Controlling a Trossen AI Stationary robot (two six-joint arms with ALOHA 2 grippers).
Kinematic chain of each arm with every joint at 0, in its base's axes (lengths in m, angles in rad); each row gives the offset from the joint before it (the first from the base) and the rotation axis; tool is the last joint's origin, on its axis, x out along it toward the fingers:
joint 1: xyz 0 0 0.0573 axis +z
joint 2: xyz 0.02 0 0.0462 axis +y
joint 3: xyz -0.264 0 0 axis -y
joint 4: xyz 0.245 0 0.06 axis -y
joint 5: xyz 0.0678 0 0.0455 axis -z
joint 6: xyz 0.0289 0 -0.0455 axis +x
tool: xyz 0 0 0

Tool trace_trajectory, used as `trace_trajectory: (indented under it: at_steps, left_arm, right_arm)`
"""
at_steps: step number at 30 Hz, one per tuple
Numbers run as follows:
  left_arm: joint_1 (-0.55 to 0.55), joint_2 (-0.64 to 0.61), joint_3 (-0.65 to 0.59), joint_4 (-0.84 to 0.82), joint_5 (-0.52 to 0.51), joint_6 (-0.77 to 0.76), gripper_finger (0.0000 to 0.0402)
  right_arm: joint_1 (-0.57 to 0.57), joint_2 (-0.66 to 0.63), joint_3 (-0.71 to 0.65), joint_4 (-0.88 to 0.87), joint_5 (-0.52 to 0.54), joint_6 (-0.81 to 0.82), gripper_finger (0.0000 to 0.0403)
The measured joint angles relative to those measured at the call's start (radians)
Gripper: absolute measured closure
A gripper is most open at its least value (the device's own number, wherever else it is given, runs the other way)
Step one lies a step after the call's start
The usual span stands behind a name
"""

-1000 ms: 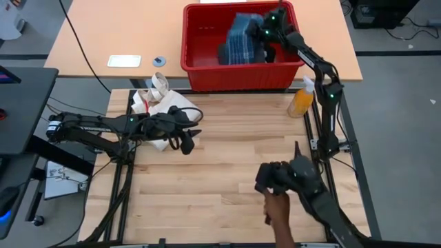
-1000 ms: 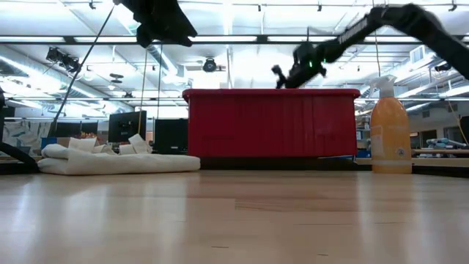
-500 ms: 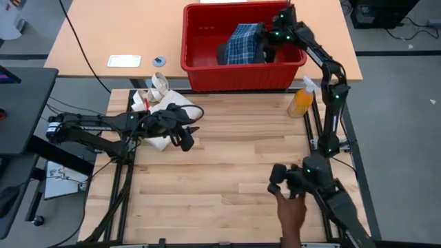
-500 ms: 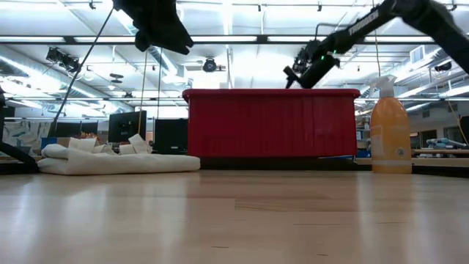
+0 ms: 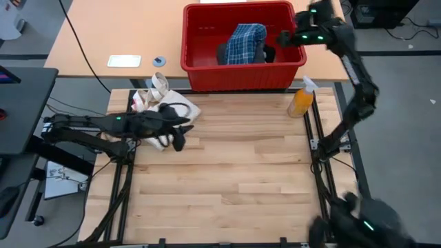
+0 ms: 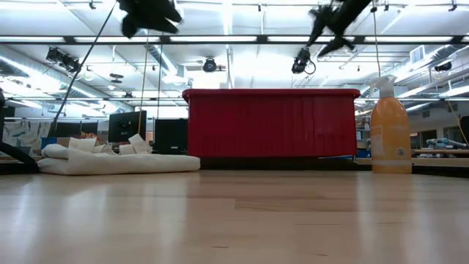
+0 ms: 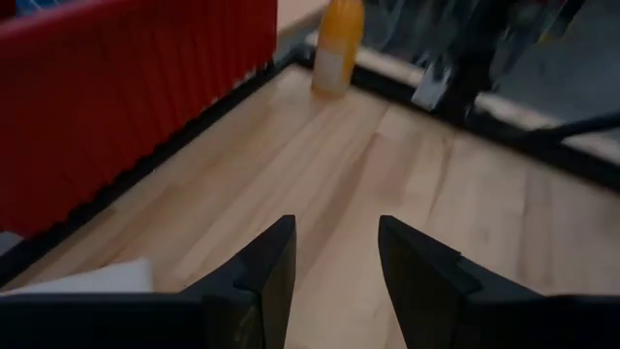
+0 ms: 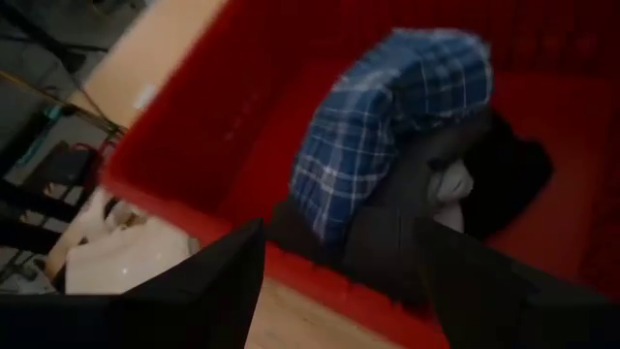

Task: Fold Laundry from Bin
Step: Return to Home Position

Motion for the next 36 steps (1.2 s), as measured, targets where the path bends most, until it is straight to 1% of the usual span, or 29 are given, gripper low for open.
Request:
trace_trajectory:
  at_steps: [3, 6, 8, 11, 13, 16, 19, 21, 23, 25, 28, 31, 33, 36]
  left_arm:
    - [-0.024, -0.120, -0.060, 0.030, -0.006, -0.008, 0.0249]
    - [-0.048, -0.257, -0.182, 0.138, -0.005, -0.038, 0.0249]
    - [-0.050, -0.346, -0.284, 0.250, -0.006, -0.081, 0.0249]
    - [-0.050, -0.460, -0.445, 0.400, -0.033, -0.143, 0.0249]
    - [-0.050, -0.514, -0.531, 0.484, -0.082, -0.178, 0.0249]
    - [-0.049, -0.566, -0.618, 0.551, -0.172, -0.209, 0.0249]
    - [-0.049, -0.590, -0.657, 0.556, -0.233, -0.166, 0.0249]
    - [-0.049, -0.592, -0.663, 0.557, -0.233, -0.163, 0.0249]
    - [-0.049, -0.590, -0.663, 0.568, -0.233, -0.206, 0.0249]
    - [-0.049, -0.590, -0.663, 0.591, -0.232, -0.253, 0.0249]
    - [-0.049, -0.592, -0.662, 0.608, -0.228, -0.261, 0.0249]
    - [-0.049, -0.591, -0.662, 0.605, -0.228, -0.196, 0.0249]
    - [-0.049, -0.591, -0.662, 0.606, -0.228, -0.187, 0.0249]
    - [-0.049, -0.591, -0.662, 0.606, -0.228, -0.193, 0.0249]
  right_arm:
    - [-0.002, -0.136, -0.060, 0.002, -0.003, -0.022, 0.0135]
    - [-0.001, -0.298, -0.184, 0.023, 0.010, -0.027, 0.0135]
    - [0.000, -0.414, -0.305, 0.052, 0.010, -0.015, 0.0135]
    - [0.026, -0.598, -0.514, 0.143, -0.001, 0.063, 0.0135]
    - [0.055, -0.723, -0.652, 0.215, -0.019, 0.127, 0.0135]
    - [0.113, -0.894, -0.849, 0.315, -0.024, 0.253, 0.0135]
    - [0.165, -1.049, -1.034, 0.418, -0.004, 0.385, 0.0135]
    - [0.193, -1.146, -1.145, 0.466, -0.003, 0.462, 0.0135]
    - [0.214, -1.235, -1.240, 0.508, -0.003, 0.536, 0.0135]
    - [0.233, -1.309, -1.316, 0.517, 0.022, 0.579, 0.0135]
    - [0.259, -1.405, -1.402, 0.499, 0.079, 0.587, 0.0135]
    - [0.277, -1.478, -1.471, 0.488, 0.120, 0.600, 0.0135]
    - [0.288, -1.512, -1.511, 0.487, 0.121, 0.610, 0.0135]
    - [0.310, -1.552, -1.575, 0.485, 0.096, 0.615, 0.0135]
